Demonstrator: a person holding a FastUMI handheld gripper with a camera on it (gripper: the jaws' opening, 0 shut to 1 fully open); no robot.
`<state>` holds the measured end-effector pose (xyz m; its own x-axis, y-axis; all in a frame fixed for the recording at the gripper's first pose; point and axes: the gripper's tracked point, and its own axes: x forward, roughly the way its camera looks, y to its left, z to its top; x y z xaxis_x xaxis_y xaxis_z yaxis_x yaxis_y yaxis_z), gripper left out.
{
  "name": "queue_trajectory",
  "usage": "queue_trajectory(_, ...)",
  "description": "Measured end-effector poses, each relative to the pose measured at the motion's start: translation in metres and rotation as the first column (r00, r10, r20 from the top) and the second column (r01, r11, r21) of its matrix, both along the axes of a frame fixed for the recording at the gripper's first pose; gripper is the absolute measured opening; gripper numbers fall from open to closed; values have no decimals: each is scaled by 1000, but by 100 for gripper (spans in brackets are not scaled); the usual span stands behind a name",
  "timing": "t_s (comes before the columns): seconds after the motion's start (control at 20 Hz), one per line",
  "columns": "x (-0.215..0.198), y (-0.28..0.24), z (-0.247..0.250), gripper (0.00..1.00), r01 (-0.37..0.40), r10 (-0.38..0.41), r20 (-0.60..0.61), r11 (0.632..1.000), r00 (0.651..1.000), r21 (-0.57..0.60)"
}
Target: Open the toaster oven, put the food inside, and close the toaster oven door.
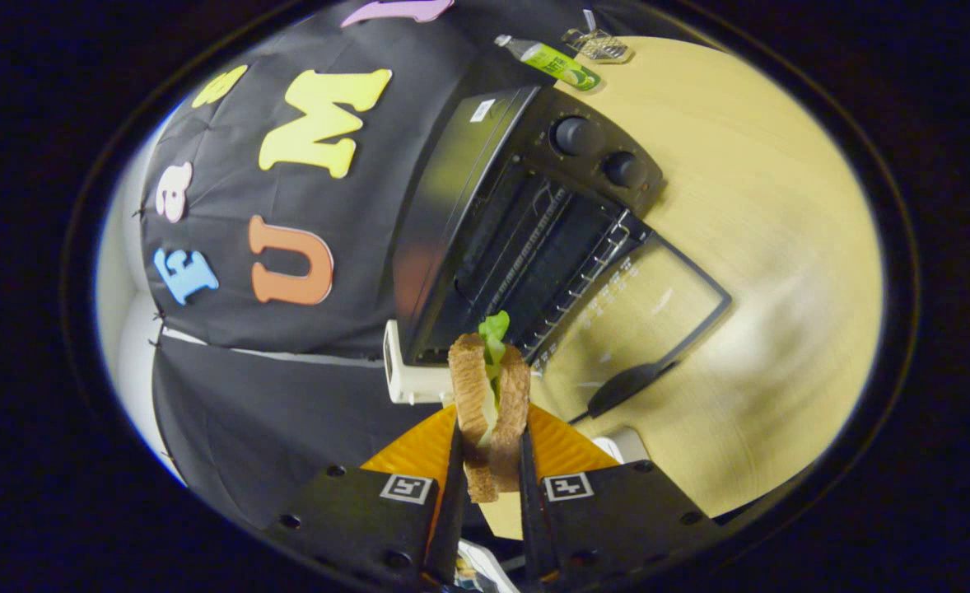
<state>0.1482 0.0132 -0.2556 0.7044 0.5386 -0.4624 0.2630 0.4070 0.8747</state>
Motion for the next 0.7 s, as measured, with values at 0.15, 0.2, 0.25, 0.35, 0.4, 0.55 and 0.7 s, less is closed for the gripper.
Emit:
queue_trajectory(0.15, 32, 0, -12, 36, 58, -58, 16, 997, 998, 42)
queue_trajectory(0.2, 43, -1, -18, 36, 72, -73, 25, 996, 997, 60)
queue_trajectory(0.25, 51, -1, -24, 36, 80, -82, 31, 994, 996, 74)
queue_trajectory(0.35, 67, -1, -29, 36, 103, -111, 62, 988, 992, 117)
queue_trajectory(0.4, 74, 0, -31, 36, 113, -126, 82, 983, 989, 147)
queue_trajectory(0.55, 90, -1, -37, 36, 176, -204, 112, 960, 973, 216)
queue_trajectory(0.7, 106, 2, -52, 36, 219, -250, 121, 949, 961, 228)
